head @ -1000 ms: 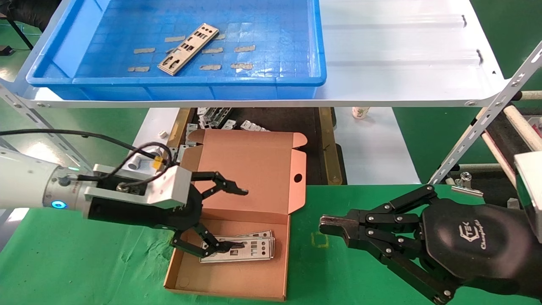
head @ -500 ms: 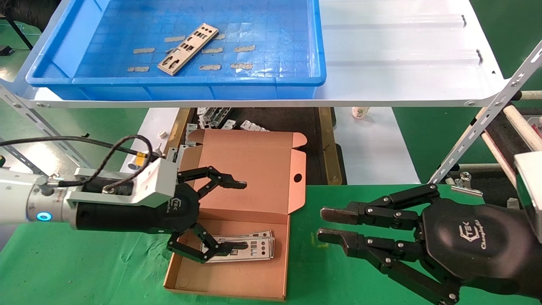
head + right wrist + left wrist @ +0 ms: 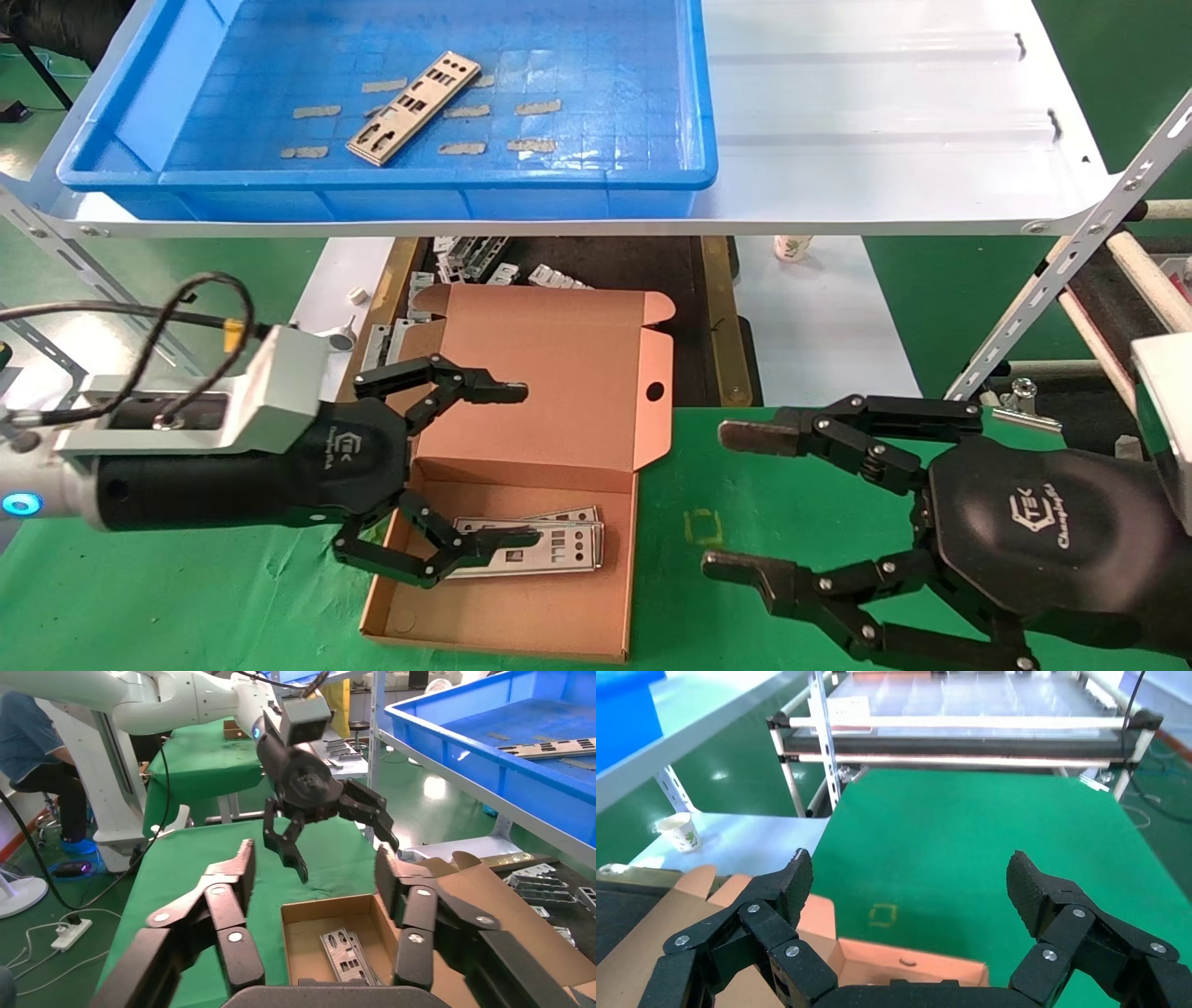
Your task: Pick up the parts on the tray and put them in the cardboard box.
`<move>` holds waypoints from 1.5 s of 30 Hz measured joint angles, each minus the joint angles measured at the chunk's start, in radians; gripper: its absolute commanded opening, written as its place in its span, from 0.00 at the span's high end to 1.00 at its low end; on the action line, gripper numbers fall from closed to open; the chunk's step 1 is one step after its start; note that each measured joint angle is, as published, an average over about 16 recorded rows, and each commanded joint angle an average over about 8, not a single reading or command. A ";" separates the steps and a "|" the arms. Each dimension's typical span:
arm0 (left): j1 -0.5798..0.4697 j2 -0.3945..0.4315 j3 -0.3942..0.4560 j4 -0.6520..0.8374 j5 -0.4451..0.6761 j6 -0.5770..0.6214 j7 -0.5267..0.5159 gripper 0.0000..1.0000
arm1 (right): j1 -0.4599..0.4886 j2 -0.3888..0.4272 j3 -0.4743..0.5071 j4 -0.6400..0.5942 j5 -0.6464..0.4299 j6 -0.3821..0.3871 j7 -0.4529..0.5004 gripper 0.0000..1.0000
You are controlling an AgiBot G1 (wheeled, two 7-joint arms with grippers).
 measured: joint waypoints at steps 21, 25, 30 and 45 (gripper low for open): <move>0.196 -0.138 -0.198 -0.317 -0.145 -0.033 -0.225 0.00 | 0.000 0.000 0.000 0.000 0.000 0.000 0.000 0.00; 0.229 -0.162 -0.232 -0.372 -0.170 -0.039 -0.263 0.00 | 0.000 0.000 0.000 0.000 0.000 0.000 0.000 0.00; 0.263 -0.185 -0.266 -0.425 -0.195 -0.044 -0.299 0.00 | 0.000 0.000 0.000 0.000 0.000 0.000 0.000 0.00; 0.279 -0.196 -0.282 -0.450 -0.208 -0.048 -0.315 0.00 | 0.000 0.000 0.000 0.000 0.001 0.000 0.000 0.00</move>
